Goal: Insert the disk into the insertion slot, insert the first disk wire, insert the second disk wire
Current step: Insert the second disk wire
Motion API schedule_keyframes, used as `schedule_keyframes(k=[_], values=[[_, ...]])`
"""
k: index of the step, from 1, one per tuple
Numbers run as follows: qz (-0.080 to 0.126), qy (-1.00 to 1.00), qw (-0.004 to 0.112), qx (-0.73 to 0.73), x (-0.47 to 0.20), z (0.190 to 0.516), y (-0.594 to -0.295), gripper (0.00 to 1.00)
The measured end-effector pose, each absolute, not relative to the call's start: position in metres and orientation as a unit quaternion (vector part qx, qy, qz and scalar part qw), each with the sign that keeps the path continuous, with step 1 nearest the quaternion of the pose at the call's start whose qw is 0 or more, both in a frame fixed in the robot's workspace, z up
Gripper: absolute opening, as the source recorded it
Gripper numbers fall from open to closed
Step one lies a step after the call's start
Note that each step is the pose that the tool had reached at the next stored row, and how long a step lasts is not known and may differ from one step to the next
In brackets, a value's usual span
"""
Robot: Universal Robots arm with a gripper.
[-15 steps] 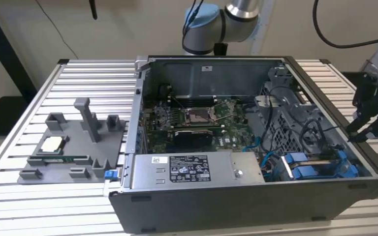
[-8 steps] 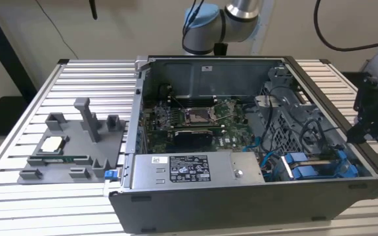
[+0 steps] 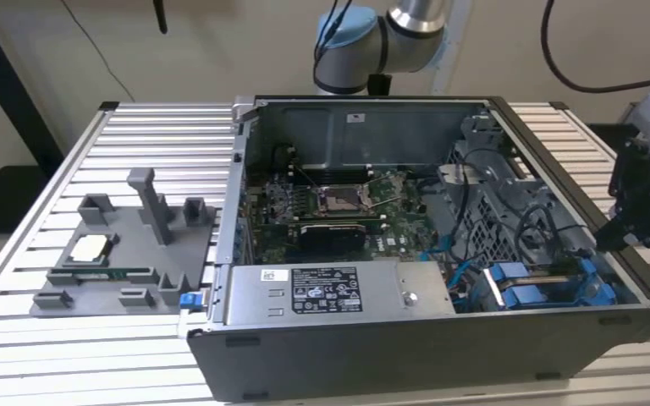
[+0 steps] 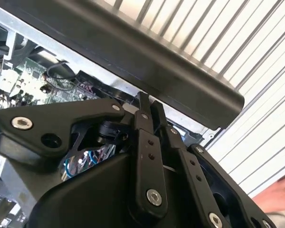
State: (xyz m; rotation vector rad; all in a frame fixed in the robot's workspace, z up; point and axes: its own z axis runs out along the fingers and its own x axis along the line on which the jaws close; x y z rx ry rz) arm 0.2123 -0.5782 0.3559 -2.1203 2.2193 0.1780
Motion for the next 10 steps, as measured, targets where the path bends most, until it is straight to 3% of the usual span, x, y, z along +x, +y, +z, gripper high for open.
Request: schedule_keyframes(k=[10], values=[[0.066, 0.729, 0.043, -0.679, 0.203, 0.379, -0.579, 0.18]])
